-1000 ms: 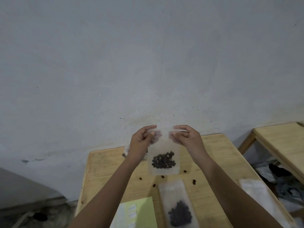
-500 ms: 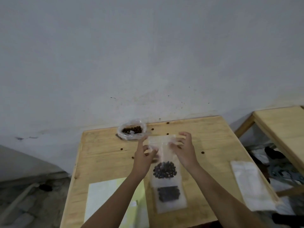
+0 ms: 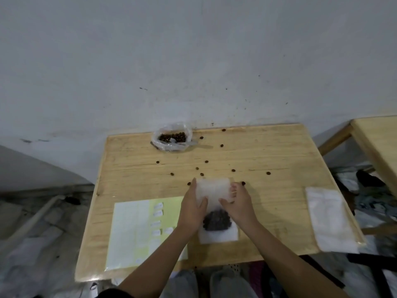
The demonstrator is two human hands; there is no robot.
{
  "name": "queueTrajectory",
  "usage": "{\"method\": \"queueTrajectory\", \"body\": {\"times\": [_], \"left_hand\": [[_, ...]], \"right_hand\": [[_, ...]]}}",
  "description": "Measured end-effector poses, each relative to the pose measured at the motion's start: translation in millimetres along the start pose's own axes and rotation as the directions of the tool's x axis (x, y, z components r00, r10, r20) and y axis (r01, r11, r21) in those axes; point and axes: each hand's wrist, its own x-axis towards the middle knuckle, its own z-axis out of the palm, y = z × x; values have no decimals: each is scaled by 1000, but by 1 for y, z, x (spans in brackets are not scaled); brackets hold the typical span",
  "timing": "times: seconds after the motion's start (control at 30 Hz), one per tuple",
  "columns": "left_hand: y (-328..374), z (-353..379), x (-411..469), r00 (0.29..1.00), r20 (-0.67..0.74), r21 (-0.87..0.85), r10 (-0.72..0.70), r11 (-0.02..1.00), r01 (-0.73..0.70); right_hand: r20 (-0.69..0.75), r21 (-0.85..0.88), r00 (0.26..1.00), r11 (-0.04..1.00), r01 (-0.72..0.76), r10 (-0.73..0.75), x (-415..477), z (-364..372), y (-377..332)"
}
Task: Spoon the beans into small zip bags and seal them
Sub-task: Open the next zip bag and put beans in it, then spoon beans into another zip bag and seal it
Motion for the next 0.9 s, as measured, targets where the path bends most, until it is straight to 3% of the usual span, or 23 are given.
{"method": "queueTrajectory", "body": {"times": [0.17,0.33,0.47,0.6,0.73,0.9], "left_hand": [[-5,5,-3,999,21,53,-28,998,27],[-7,8,3,997,53,142,-59,989,51],[5,12,8,997,-74,164,-29,986,41],[42,28,18,983,-174,128,66,991,-44],[83,74,29,976,-76,143,205,971,-193],[112,158,23,940,155,182,302,927,-328]], "right_hand": [[13,-123,998,991,57,-56,-3,4,9],[44,-117,995,988,98,-93,-7,6,12],[40,-50,990,989,137,-135,-7,-7,14],[-82,11,984,987,160,-159,-1,-45,22],[-211,0,974,997,83,-81,6,-101,57],[-360,9,925,991,-131,125,0,-171,128]]}}
